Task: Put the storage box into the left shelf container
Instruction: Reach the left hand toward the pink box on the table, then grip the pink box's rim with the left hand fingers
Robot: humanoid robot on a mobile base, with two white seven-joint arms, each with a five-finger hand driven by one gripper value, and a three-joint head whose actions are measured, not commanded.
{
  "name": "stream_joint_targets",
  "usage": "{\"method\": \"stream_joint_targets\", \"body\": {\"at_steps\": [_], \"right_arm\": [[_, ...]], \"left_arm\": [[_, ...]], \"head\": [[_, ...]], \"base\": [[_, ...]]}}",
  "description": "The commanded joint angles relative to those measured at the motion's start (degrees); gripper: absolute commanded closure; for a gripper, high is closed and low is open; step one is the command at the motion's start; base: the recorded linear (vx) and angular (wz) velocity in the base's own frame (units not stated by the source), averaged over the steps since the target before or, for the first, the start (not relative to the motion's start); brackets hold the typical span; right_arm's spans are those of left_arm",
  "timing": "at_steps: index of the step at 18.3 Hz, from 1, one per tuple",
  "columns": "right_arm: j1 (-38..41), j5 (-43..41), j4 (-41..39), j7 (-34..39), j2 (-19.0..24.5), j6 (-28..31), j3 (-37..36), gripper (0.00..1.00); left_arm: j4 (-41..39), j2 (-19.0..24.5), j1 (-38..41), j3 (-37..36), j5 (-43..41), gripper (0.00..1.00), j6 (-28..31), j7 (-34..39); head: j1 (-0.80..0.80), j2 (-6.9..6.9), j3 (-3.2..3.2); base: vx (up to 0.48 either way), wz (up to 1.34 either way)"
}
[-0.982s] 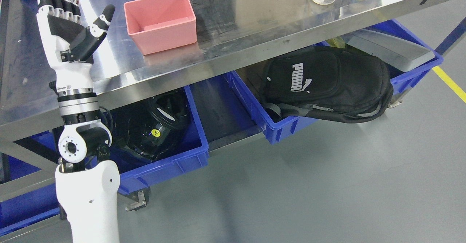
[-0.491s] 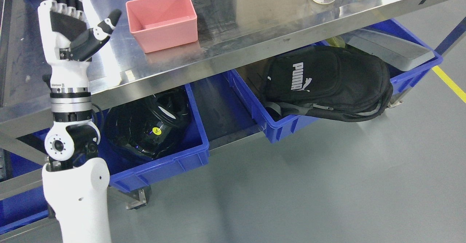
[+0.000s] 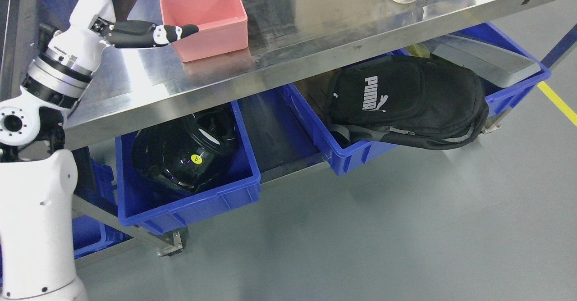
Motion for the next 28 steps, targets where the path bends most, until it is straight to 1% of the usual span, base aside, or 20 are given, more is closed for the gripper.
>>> {"method": "stream_joint_targets", "body": {"at_steps": [1,3,4,5,8,9,12,16,19,25,28], "right_arm": [[-0.35,-0.09,-1.00,0.06,-1.00,0.39,-0.17,0.00],[-0.35,-0.09,-1.00,-0.03,-1.00,0.39,-0.17,0.00],[-0.35,-0.09,-1.00,-0.03,-1.00,0.39,-0.17,0.00],[-0.35,-0.09,-1.00,0.06,-1.00,0.39,-0.17,0.00],[-0.35,-0.09,-1.00,-0.03,-1.00,0.39,-0.17,0.00],[-0.35,-0.09,-1.00,-0.03,-1.00,0.39,-0.17,0.00],[-0.35,-0.09,-1.00,-0.03,-1.00,0.39,-0.17,0.00],[-0.35,-0.09,-1.00,-0.03,-1.00,0.39,-0.17,0.00],[-0.35,-0.09,-1.00,0.06,-1.00,0.39,-0.17,0.00],[-0.35,-0.09,-1.00,-0.03,-1.00,0.39,-0.17,0.00],[-0.35,-0.09,-1.00,-0.03,-1.00,0.39,-0.17,0.00]], "left_arm": [[10.90,14.46,-9.14,-18.38,-9.12,0.01,1.35,-3.79],[11.79,13.42,-11.42,-19.96,-9.39,0.01,7.74,-4.93],[11.88,12.89,-11.61,-20.49,-9.48,0.01,9.78,-5.81],[11.96,12.45,-11.87,-20.84,-9.57,0.01,11.10,-6.60],[12.31,7.62,-13.27,-21.20,-9.92,0.02,13.13,-6.78],[12.93,5.69,-15.11,-22.07,-10.18,0.02,14.70,-6.78],[15.12,4.36,-19.15,-25.93,-10.27,0.03,18.49,-6.78],[19.61,3.92,-22.94,-31.30,-12.46,0.05,18.94,-8.53],[19.70,2.51,-22.95,-31.92,-12.91,0.06,22.44,-10.82],[19.79,3.12,-21.98,-32.01,-14.66,0.06,22.63,-11.88],[19.70,3.04,-21.98,-31.57,-14.58,0.03,22.54,-12.06]], "head": [[0.00,0.00,0.00],[0.00,0.00,0.00],[0.00,0.00,0.00],[0.00,0.00,0.00],[0.00,0.00,0.00],[0.00,0.00,0.00],[0.00,0.00,0.00],[0.00,0.00,0.00],[0.00,0.00,0.00],[0.00,0.00,0.00],[0.00,0.00,0.00]], "base": [[0.000,0.00],[0.000,0.00],[0.000,0.00],[0.000,0.01],[0.000,0.00],[0.000,0.00],[0.000,0.00],[0.000,0.00],[0.000,0.00],[0.000,0.00],[0.000,0.00]]}}
